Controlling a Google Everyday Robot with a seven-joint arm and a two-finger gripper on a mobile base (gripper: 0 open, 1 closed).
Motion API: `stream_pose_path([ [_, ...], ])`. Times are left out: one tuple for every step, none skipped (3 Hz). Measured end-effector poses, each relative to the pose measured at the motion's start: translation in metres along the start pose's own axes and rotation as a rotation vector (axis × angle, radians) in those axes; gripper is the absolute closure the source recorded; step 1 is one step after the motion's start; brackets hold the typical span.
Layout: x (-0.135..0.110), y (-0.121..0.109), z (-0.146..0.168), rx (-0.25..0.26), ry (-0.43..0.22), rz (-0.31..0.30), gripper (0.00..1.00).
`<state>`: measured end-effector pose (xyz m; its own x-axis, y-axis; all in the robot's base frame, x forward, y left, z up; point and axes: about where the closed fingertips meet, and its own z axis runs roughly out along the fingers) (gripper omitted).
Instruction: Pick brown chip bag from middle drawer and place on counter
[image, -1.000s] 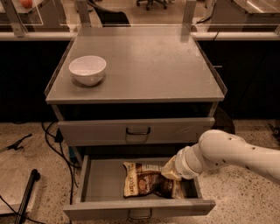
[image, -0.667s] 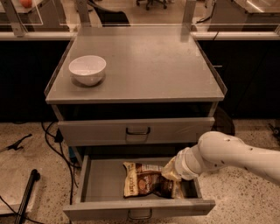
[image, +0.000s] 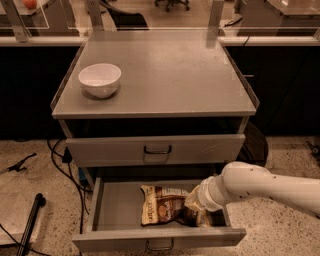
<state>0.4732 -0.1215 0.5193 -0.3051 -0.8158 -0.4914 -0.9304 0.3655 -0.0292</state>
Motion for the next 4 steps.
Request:
stream_pose_path([
  [0.009, -0.008, 0.024, 0.015, -0.010, -0.012, 0.75],
  [0.012, -0.013, 0.036, 0.020, -0.013, -0.018, 0.52],
  [0.014, -0.016, 0.047, 0.018, -0.013, -0.019, 0.29],
  [0.016, -0.018, 0.056, 0.014, -0.015, -0.017, 0.26],
])
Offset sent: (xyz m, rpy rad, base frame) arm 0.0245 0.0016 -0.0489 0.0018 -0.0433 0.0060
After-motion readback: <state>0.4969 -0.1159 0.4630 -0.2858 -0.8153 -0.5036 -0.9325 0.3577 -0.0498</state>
